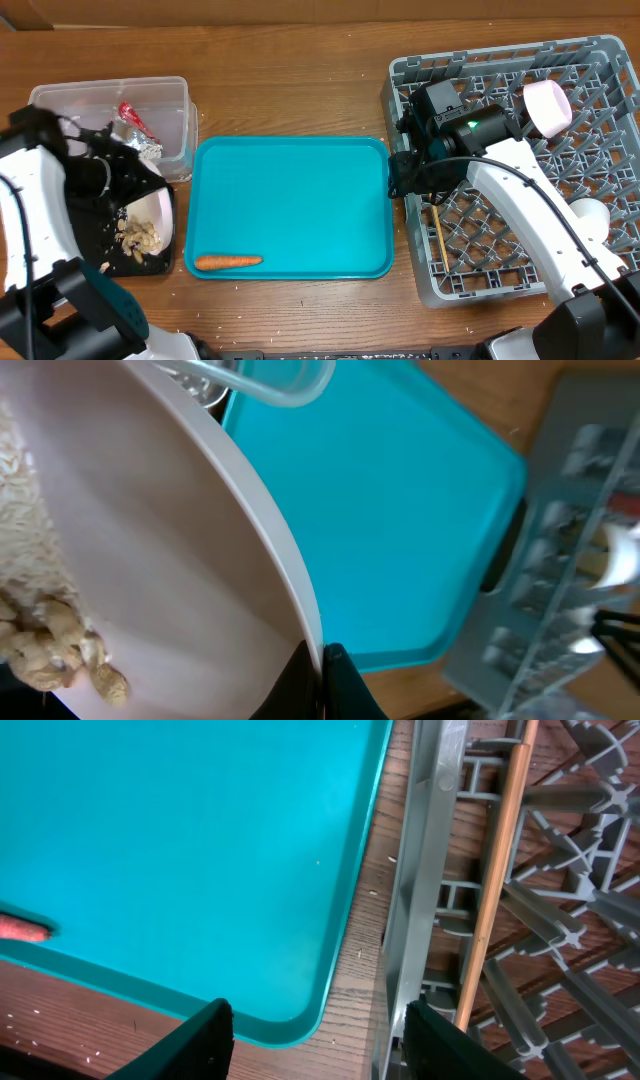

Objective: Sort waste into correct bins and load items into the dishwasher
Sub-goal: 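Carry the plate left and tilt it to dump food onto the black tray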

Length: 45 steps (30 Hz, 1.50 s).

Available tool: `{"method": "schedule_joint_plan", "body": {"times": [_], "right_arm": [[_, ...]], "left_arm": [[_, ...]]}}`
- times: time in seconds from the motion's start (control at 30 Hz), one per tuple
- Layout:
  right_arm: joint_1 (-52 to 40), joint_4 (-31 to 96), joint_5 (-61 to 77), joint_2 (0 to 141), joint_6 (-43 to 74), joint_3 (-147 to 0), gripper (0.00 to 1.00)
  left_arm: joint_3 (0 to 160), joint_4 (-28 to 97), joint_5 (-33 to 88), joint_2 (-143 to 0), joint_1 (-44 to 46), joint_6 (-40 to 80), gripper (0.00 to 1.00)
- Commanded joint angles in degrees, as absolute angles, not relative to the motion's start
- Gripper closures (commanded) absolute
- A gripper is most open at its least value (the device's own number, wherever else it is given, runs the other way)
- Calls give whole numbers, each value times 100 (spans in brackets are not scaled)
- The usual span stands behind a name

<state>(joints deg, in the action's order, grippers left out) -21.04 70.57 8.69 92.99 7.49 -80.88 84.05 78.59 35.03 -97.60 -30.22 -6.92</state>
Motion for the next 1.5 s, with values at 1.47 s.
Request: {"method": "schedule_joint_plan", "body": {"times": [1.47], "right_arm": [[-2082,7057,843,9271,749,-8064,43]], "left_arm": [[8523,7915,5310,-9623,-4630,-716,96]]}}
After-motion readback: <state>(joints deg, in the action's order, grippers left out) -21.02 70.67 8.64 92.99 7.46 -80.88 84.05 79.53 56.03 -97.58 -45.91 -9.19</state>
